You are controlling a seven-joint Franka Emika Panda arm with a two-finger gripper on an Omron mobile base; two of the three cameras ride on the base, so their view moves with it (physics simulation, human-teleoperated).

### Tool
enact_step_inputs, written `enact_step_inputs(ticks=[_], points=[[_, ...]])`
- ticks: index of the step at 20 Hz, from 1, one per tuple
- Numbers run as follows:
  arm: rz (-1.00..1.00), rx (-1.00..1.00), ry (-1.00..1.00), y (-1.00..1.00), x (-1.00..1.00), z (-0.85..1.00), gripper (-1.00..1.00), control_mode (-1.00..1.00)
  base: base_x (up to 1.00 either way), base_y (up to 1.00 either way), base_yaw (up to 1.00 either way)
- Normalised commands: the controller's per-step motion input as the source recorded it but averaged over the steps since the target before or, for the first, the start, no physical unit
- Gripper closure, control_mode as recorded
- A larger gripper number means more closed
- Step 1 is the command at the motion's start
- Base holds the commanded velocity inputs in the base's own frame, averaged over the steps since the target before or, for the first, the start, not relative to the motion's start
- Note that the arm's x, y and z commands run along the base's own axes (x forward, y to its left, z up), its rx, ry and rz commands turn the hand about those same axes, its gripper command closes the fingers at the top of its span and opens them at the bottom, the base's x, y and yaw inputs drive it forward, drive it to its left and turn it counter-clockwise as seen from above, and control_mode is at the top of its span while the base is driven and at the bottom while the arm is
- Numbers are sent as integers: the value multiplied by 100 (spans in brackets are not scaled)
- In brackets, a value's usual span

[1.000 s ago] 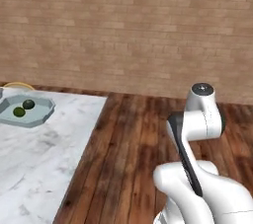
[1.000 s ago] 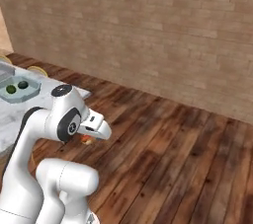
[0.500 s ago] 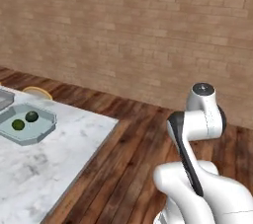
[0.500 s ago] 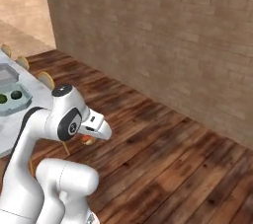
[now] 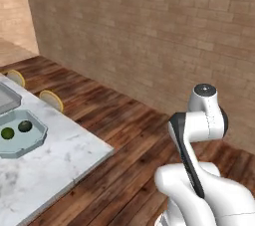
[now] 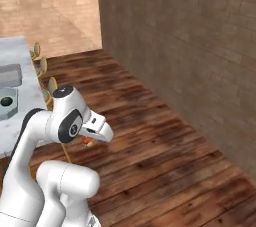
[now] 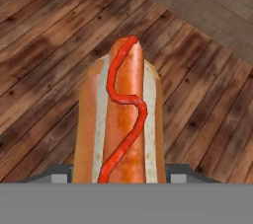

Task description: Place the cold items (lime and squash) from the fridge in one tupperware on the dining counter. Place the warm items (hot dog and kebab skewer) in the stove area in another tupperware.

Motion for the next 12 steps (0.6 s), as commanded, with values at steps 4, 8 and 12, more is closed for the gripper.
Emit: enact_step_inputs(ticks=[4, 8, 12], points=[[0, 0, 0, 0, 0, 0, 100, 100, 92, -64, 53], [0, 0, 0, 0, 0, 0, 100, 100, 92, -59, 55], [0, 0, 0, 0, 0, 0, 100, 100, 95, -55, 56]])
